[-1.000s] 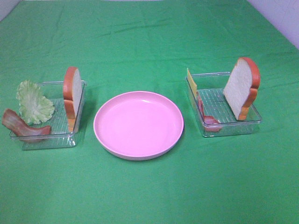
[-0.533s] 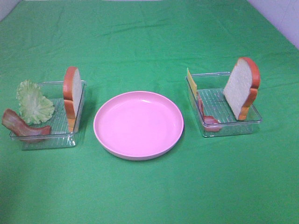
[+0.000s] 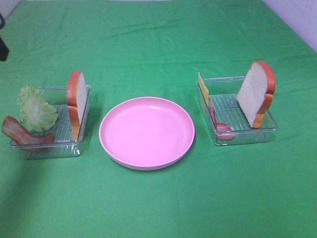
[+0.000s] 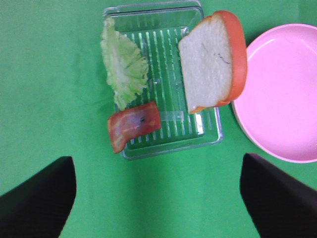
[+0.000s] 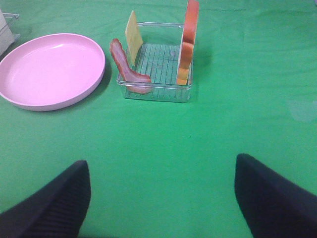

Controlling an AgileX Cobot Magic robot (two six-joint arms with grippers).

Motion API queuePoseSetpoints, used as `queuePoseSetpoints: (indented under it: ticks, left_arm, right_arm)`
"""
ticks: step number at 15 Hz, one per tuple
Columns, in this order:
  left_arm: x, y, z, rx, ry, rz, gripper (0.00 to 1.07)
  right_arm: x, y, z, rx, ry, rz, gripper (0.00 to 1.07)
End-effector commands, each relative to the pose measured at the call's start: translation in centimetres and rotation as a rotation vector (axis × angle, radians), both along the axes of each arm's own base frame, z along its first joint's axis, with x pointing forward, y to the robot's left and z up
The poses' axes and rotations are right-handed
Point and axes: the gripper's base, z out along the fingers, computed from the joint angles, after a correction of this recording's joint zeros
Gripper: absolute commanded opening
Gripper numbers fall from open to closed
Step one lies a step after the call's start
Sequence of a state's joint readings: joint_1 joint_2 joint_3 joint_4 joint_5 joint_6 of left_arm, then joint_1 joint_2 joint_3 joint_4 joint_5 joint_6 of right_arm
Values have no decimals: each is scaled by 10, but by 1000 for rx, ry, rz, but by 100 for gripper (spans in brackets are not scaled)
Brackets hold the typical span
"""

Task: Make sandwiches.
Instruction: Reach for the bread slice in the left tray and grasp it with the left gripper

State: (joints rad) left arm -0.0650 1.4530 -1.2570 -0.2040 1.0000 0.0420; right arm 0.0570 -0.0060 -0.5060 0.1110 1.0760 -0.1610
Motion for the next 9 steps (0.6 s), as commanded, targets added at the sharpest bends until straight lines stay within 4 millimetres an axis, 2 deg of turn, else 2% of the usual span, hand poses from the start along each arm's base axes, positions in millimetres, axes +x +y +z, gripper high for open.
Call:
queuePoseSetpoints:
  ticks: [1, 3, 4, 5, 9]
  left_arm:
    - [28, -33, -7, -22, 63, -32, 85]
    - [45, -63, -19, 16, 138, -25, 85]
    - [54, -83, -30, 89, 176, -10, 85]
    - [58, -95, -37, 130, 181, -1, 85]
    - [74, -122, -78, 178, 248, -17, 85]
  right_arm:
    - [-1, 0, 0, 4, -21, 3, 76]
    - [-1, 0, 0, 4, -21, 3, 76]
    - [-1, 0, 0, 4, -21, 3, 76]
    - [-1, 0, 0, 4, -21, 3, 76]
    - [-1, 0, 0, 4, -21, 3, 76]
